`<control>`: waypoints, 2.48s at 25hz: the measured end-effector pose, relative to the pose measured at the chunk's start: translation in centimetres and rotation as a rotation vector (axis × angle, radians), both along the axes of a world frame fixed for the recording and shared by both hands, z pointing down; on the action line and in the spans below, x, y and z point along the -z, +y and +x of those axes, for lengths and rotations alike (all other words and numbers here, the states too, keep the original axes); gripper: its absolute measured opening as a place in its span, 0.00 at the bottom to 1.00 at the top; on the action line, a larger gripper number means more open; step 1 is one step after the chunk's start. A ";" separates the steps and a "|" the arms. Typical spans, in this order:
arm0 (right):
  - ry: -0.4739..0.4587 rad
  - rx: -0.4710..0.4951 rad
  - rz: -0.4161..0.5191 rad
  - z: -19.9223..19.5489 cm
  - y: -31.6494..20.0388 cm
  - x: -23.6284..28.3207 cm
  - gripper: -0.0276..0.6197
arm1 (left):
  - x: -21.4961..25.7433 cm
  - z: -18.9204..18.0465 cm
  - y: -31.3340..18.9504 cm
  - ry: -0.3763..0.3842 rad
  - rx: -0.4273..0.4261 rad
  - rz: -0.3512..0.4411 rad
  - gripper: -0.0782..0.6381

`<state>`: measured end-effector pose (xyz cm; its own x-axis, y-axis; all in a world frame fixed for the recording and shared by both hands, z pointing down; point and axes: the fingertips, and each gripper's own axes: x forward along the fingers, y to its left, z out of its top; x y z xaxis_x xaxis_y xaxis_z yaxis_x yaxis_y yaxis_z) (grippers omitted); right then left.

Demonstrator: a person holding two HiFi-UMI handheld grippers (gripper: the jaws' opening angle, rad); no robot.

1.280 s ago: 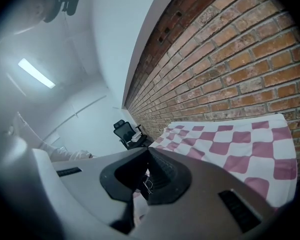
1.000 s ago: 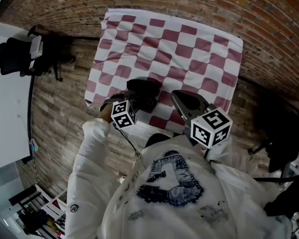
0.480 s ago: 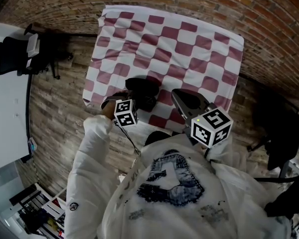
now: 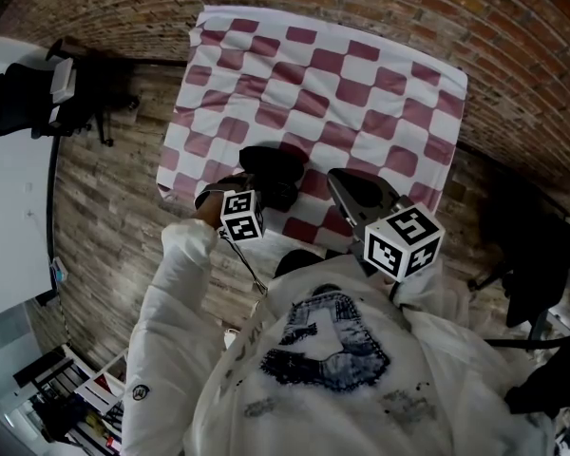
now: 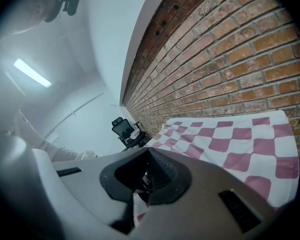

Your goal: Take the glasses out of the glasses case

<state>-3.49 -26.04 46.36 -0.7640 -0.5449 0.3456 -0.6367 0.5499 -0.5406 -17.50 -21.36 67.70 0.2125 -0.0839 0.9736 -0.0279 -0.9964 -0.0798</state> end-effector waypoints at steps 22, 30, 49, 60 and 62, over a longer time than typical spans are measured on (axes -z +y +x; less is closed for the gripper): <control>0.005 -0.021 0.014 0.6 2.0 0.7 0.06 | 0.9 -0.1 0.1 0.017 0.018 0.061 0.12; 0.011 -0.020 0.022 0.8 4.3 1.0 0.06 | 2.3 0.0 -0.3 0.043 0.078 0.149 0.12; 0.006 -0.017 0.039 1.2 7.9 2.1 0.06 | 4.6 0.1 1.0 0.059 0.118 0.221 0.12; 0.010 -0.021 0.040 1.8 6.7 1.9 0.06 | 4.0 0.5 0.6 0.072 0.123 0.174 0.15; 0.011 -0.020 0.038 1.9 6.5 1.8 0.06 | 3.8 0.6 0.6 0.072 0.122 0.162 0.17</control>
